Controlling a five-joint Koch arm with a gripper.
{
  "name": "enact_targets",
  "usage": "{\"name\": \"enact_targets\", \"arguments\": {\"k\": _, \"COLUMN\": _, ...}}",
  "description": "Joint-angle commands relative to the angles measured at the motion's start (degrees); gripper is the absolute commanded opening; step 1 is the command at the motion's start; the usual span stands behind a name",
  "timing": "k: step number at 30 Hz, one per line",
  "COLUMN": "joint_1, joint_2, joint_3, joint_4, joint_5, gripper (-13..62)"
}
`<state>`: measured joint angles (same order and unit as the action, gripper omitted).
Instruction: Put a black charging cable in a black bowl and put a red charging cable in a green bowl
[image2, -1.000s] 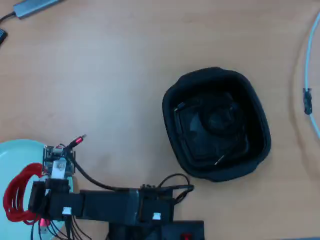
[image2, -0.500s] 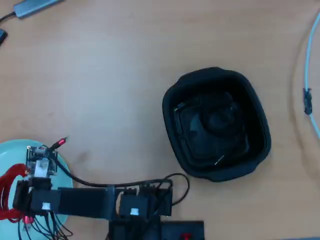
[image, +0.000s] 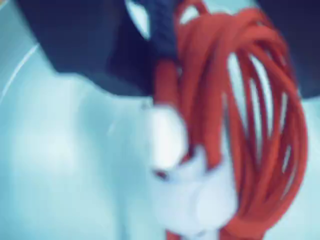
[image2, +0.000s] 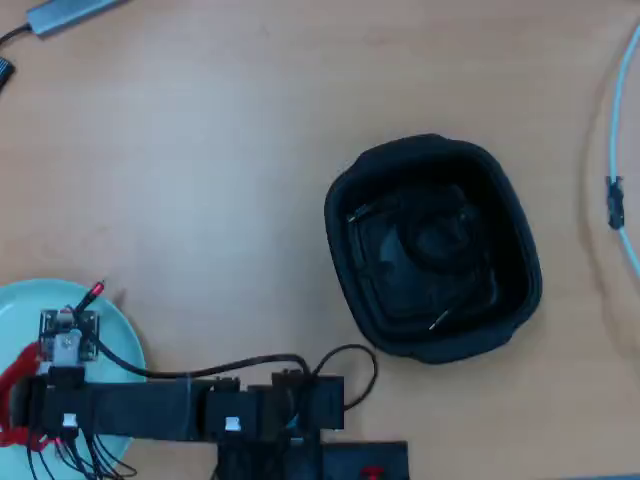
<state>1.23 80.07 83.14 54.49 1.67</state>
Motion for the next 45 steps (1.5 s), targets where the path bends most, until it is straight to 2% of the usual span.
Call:
{"name": "enact_targets", "arguments": {"k": 1, "joint_1": -0.88, "joint_2": -0.09, "joint_3": -8.53, "joint_4": -0.26, "joint_5": -0.62, "gripper": 43.3}}
{"name": "enact_targets", "arguments": {"k": 4, "joint_1": -0.62, "joint_2": -0.09, "joint_3": -8.53, "joint_4": 6.68, "joint_5": -0.53, "gripper": 48.9}}
{"name": "enact_targets", "arguments": {"k": 8, "joint_1": 0.62, "joint_2": 0.97, "joint_3": -8.00, "joint_4": 16.35, "joint_5": -0.26, "gripper": 49.0}}
{"name": "enact_targets", "arguments": {"k": 12, "joint_1": 8.26, "joint_2": 4.83, "joint_3": -8.09, "joint_4": 23.55, "joint_5": 1.67, "gripper": 48.4}}
{"name": "enact_targets", "arguments": {"k": 16, "joint_1": 18.90, "joint_2": 5.54, "joint_3": -8.53, "joint_4": 24.87, "joint_5": 6.06, "gripper": 44.6}}
{"name": "enact_targets", "arguments": {"k": 21, "joint_1": 34.63, "joint_2": 5.54, "joint_3": -8.70, "joint_4": 24.17, "joint_5": 4.39, "gripper": 38.2}}
{"name": "enact_targets", "arguments": {"k": 27, "joint_1": 58.71, "joint_2": 4.66, "joint_3": -8.00, "joint_4": 22.59, "joint_5": -7.38, "gripper": 38.1}}
{"name": "enact_targets", "arguments": {"k": 31, "joint_1": 70.14, "joint_2": 4.48, "joint_3": -7.38, "joint_4": 22.85, "joint_5": -9.23, "gripper": 38.3}}
{"name": "enact_targets", "arguments": {"k": 36, "joint_1": 79.98, "joint_2": 4.57, "joint_3": 0.62, "joint_4": 16.79, "joint_5": -12.30, "gripper": 38.8}}
{"name": "enact_targets", "arguments": {"k": 40, "joint_1": 83.85, "joint_2": 5.54, "joint_3": 13.97, "joint_4": 5.01, "joint_5": -14.85, "gripper": 38.8}}
{"name": "enact_targets", "arguments": {"k": 45, "joint_1": 86.22, "joint_2": 19.95, "joint_3": 26.02, "joint_4": 0.09, "joint_5": -14.94, "gripper": 38.8}}
